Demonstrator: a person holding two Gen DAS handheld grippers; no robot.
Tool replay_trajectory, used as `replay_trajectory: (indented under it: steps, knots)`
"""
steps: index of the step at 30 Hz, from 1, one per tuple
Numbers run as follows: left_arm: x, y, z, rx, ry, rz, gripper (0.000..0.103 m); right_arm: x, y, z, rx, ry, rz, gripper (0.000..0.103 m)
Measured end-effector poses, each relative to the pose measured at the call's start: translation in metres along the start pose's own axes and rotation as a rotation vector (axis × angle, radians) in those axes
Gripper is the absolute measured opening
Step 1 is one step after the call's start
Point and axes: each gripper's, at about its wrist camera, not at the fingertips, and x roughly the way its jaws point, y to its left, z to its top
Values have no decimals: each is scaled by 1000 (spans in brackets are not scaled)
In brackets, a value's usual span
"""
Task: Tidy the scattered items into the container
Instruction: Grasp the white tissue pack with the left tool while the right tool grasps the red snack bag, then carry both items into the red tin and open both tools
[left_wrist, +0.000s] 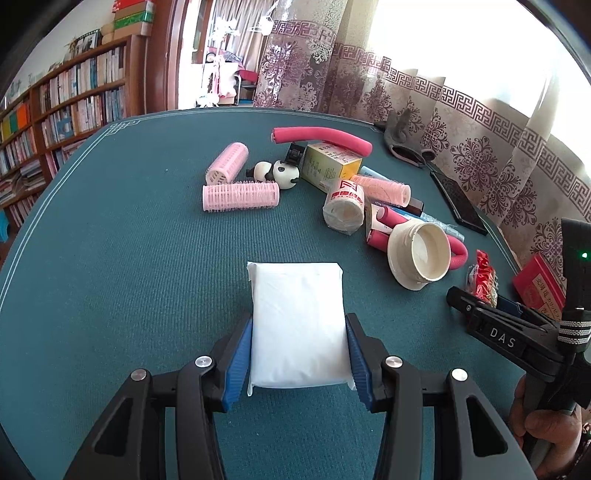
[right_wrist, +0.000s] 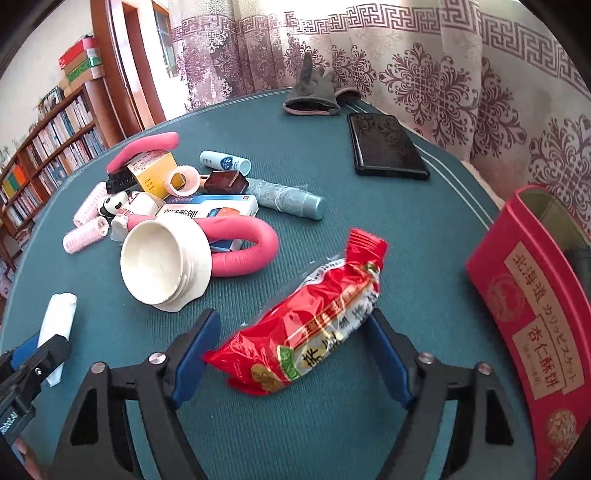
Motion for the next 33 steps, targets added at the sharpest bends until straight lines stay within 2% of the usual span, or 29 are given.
replay_trajectory:
  steps: [2,4,7,9,14,20,28,33]
  knots:
    - [1,1,0,-5,2,-4,50,-4,4,-3,-31,-12,30,45]
    - [0,0,1,-5,0,-7,50,-8,0,-7,-24,-14,61,43]
    - [-1,-2,1,3,-4,-11,50,-16,-14,-12,36,-18,158,39]
    - [-2,-5,1,8,-6,-12,50,-28,-21,-14,62,-44,193,37]
    - [-3,-12,1,25,-5,-14,50,-64,-29,-11,56,-127,217,36]
    - [-10,-25,2,51,-18,-26,50,-88,-38,-14,54,-166,251,35]
    - [-17,-52,7,103,-31,-43,50,-138,-81,-2,123,-285,235,33]
    - [-19,-75,10,148,-33,-69,50,-179,-120,4,174,-393,160,28]
